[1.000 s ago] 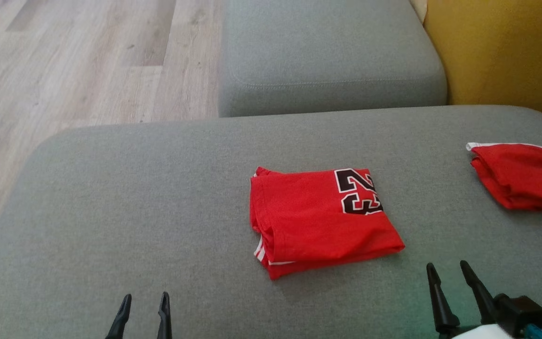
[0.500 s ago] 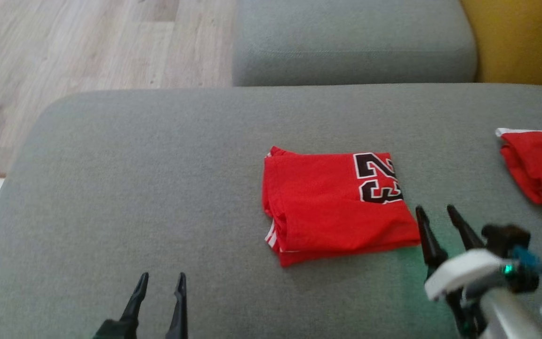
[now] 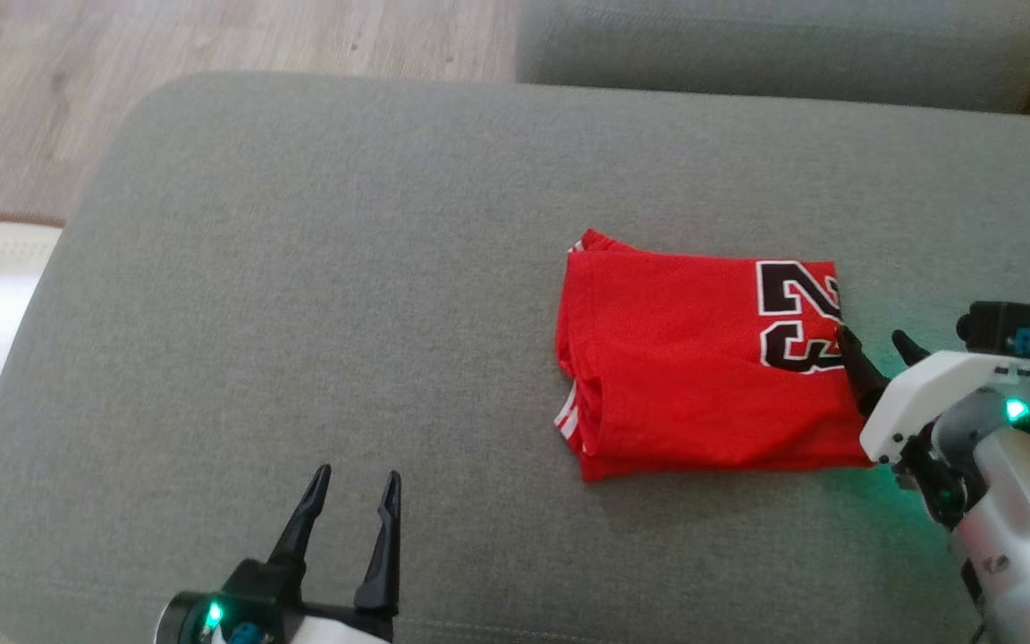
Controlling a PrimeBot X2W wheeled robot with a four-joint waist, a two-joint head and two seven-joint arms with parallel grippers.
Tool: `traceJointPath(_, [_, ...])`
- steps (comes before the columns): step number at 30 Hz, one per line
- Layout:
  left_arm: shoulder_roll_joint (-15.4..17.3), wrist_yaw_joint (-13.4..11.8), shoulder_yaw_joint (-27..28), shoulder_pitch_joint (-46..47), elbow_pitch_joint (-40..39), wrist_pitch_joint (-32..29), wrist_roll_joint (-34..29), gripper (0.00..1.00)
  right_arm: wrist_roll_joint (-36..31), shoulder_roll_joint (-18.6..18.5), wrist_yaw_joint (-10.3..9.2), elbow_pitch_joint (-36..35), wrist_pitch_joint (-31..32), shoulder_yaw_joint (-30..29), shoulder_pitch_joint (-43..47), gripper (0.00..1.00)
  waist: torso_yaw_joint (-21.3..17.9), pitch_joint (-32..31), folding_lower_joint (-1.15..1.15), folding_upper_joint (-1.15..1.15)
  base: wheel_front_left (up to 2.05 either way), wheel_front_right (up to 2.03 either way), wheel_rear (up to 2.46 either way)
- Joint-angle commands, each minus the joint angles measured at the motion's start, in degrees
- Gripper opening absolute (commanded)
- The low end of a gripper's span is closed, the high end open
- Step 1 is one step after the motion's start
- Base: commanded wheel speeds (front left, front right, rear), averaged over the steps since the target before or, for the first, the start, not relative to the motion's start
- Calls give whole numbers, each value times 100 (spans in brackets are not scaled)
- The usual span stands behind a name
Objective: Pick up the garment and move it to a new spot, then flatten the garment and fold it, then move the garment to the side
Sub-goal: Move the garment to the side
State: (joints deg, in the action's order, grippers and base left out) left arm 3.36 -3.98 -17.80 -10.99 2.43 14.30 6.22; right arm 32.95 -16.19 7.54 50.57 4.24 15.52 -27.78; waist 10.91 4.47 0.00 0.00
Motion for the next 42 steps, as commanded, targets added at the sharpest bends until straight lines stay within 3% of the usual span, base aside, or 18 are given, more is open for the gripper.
traceJointPath(1, [-48, -11, 140, 266, -170, 70, 66, 100, 71, -97, -5, -117, 27, 136, -166, 100, 85, 93, 0, 0, 0, 0, 0])
traceJointPath(8, [-48, -92, 63, 447, -150, 70, 135, 100, 398, -229, -5, 137, 556, 682, -356, 100, 113, 219, 0, 0, 0, 0, 0])
traceJointPath(9, [-48, -96, 51, 470, -151, 70, 145, 100, 445, -240, -5, 140, 583, 734, -372, 94, 110, 236, 0, 0, 0, 0, 0])
traceJointPath(10, [-48, -98, 40, 492, -152, 70, 153, 100, 482, -256, -5, 133, 587, 792, -388, 48, 105, 253, 0, 0, 0, 0, 0])
traceJointPath(11, [-48, -101, 29, 513, -152, 70, 159, 100, 512, -277, -5, 126, 576, 845, -406, 14, 98, 273, 0, 0, 0, 0, 0])
traceJointPath(12, [-48, -103, 19, 533, -153, 70, 165, 100, 528, -310, -5, 134, 537, 879, -427, 0, 89, 293, 0, 0, 0, 0, 0])
traceJointPath(16, [-48, -104, -3, 594, -171, 70, 162, 100, 524, -475, -5, 146, 341, 988, -564, 0, -11, 398, 0, 0, 0, 0, 0])
traceJointPath(23, [-48, -93, -25, 789, -207, 70, 94, 100, 294, -1143, -5, -9, 52, 1095, -1150, 0, -549, 728, 0, 0, 0, 0, 0])
traceJointPath(33, [-48, 3, -66, 1259, -212, 70, -84, 100, 13, -2272, -5, -401, 250, 936, -2008, 0, -1191, 1315, 0, 0, 0, 0, 0])
traceJointPath(42, [-48, 96, -93, 1631, -192, 70, -173, 100, -248, -2989, -5, -573, 455, 470, -2509, 0, -1342, 1833, 0, 0, 0, 0, 0])
